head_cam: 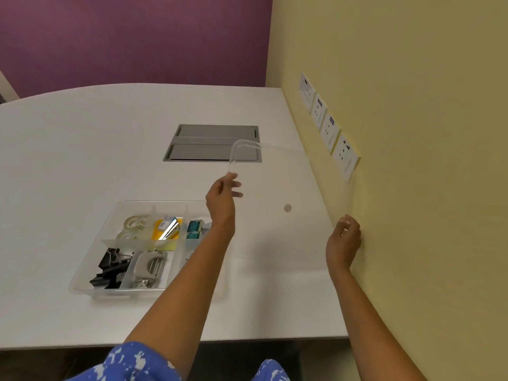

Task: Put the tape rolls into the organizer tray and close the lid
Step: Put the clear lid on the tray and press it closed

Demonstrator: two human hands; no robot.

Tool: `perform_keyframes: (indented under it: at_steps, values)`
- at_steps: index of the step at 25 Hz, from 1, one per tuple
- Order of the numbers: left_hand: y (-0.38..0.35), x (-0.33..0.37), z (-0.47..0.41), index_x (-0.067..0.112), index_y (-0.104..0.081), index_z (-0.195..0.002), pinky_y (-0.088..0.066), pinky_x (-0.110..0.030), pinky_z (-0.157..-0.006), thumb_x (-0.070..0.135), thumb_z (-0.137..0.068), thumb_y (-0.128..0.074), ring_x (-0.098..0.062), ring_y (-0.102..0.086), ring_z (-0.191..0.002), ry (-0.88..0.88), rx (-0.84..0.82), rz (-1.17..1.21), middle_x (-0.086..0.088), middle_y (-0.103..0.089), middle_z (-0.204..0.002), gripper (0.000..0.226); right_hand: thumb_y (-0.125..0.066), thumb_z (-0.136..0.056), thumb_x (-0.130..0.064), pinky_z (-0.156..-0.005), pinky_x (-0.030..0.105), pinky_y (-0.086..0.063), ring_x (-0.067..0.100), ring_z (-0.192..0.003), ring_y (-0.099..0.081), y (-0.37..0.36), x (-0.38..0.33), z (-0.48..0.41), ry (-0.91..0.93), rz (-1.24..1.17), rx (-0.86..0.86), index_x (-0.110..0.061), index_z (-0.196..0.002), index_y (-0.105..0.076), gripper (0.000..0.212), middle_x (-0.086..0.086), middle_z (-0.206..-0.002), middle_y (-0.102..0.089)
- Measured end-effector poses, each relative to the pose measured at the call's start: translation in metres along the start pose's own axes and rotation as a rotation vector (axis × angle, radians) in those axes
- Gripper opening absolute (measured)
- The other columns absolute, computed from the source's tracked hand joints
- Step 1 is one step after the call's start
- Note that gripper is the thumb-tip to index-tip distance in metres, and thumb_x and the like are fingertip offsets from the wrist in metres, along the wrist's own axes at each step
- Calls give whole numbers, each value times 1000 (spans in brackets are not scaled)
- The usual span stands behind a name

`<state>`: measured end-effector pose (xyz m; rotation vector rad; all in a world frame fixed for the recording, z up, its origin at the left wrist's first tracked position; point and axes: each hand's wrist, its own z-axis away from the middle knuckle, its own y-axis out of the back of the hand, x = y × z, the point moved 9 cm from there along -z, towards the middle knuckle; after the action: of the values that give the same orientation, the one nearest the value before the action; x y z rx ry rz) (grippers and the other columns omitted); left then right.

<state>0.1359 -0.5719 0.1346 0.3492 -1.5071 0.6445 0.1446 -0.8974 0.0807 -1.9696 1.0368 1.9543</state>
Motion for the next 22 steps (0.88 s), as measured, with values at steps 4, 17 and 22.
perform_keyframes:
  at_steps: [4,17,22]
  values:
    - [39,28,-19,29,-61,-73,-40,-23,-77,33,-100,-44,-7,-52,-67,-75,117,174,10,-61,-73,32,-32,-100,-44,-95,39,-44,31,-118,-51,-30,6,5,-600,-665,-86,-15,-128,-50,44,7,-124,-46]
    - [163,31,-92,16,-69,-84,-37,-26,-104,32,-103,-27,-10,-57,-114,185,-162,641,-5,-59,-134,49,-38,-94,10,-95,27,-55,28,-135,-45,-154,-48,95,-711,-973,-727,-19,-145,-32,59,-2,-150,-38]
    - [192,13,-109,14,-46,-136,-31,-29,-112,11,-102,-18,-12,-50,-125,257,-376,601,-3,-54,-134,43,-29,-90,18,-80,35,-61,30,-123,-56,-185,-64,105,-582,-812,-693,-17,-143,-38,64,-7,-152,-36]
